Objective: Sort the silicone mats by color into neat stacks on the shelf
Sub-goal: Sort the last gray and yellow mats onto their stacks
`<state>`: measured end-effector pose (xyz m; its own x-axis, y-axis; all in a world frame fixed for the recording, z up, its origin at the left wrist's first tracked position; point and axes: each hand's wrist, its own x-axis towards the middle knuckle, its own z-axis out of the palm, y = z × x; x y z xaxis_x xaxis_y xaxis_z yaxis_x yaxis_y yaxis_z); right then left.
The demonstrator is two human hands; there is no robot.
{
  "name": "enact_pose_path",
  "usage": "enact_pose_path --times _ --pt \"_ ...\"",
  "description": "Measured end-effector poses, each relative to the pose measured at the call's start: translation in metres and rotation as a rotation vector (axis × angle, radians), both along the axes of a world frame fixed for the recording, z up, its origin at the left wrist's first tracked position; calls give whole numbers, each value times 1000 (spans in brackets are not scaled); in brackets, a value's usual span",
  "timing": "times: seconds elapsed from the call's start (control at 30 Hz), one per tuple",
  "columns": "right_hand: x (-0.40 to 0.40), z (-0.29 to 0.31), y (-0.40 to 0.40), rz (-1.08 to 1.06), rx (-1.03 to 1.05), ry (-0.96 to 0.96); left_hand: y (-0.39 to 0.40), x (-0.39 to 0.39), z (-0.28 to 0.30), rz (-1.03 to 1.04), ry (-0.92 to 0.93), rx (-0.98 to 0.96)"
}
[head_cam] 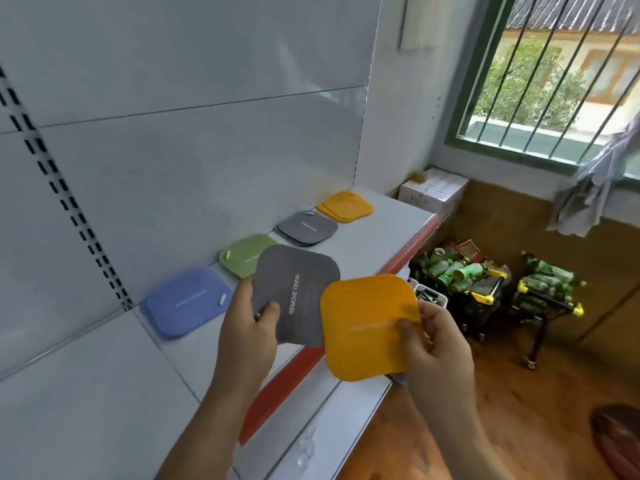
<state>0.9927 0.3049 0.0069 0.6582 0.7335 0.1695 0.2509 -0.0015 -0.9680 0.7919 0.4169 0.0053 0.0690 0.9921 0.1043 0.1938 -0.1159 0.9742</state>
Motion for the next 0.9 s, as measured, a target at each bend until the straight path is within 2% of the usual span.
enact_pose_path --times 0.23,0.5,0.63,0.8,0.9 --pt "89 -11 74 68 18 -19 74 76 -8 136 -81 -62" --pt "210 -12 157 232 18 -17 139 167 -5 405 -111 -130" --pt "236 -14 200 304 1 22 171 186 -9 522 -99 -183" --pt "247 -22 254 352 -64 -19 223 194 -29 562 -110 -222" --pt "251 -19 280 381 -58 -4 241 205 -32 574 -47 -254"
